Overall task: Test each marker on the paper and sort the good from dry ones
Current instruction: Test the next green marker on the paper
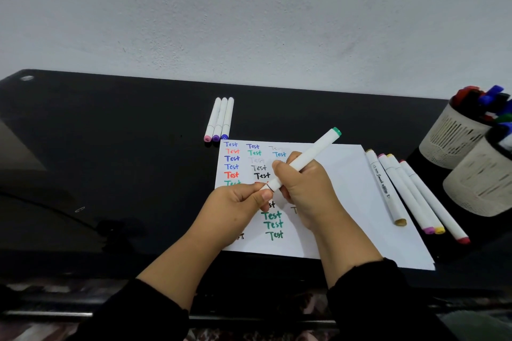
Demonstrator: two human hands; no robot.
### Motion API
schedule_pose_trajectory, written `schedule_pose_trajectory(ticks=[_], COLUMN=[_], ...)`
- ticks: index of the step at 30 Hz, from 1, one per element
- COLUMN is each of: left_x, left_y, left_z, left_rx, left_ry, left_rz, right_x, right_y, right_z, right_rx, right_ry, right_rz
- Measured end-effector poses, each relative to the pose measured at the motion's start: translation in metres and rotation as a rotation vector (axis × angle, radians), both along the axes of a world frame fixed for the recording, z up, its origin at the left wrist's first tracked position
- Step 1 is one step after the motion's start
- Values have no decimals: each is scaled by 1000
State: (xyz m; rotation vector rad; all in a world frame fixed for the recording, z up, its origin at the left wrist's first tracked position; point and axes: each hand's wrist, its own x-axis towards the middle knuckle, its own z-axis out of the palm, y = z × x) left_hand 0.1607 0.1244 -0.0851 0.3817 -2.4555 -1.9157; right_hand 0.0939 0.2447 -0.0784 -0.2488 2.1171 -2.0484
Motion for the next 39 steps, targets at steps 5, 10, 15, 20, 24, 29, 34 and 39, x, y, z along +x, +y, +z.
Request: schedule_pose_trajectory(ticks=[5,10,15,20,24,29,34,39], left_x=[1,2,1,0,-1,-4,-2,-2], left_y=[-2,-1,-1,-3,-3,0,4,6], left_z=[1,-1,-4,-7,-9,-13,-13,-13], left_rx=[-18,39,62,38,20,-111,-183,-208], left_ry=[-8,-8,-29,-16,-19,-11,-6,6], left_rz=[-21,7,-12,-1,-20,-63,-63,-61], right_x=[0,-3,-10,-8,0,10,17,18], right_y=[5,3,21,33,54,68,66,66], right_z=[0,3,9,11,11,2,-9,-12], right_rx=[-9,-66,-70,-44,-31,112,238,282], right_ry=[38,-83,-159,-140,-86,15,56,84], right_rz=[64,-134,-218,-212,-158,-211,-216,-198])
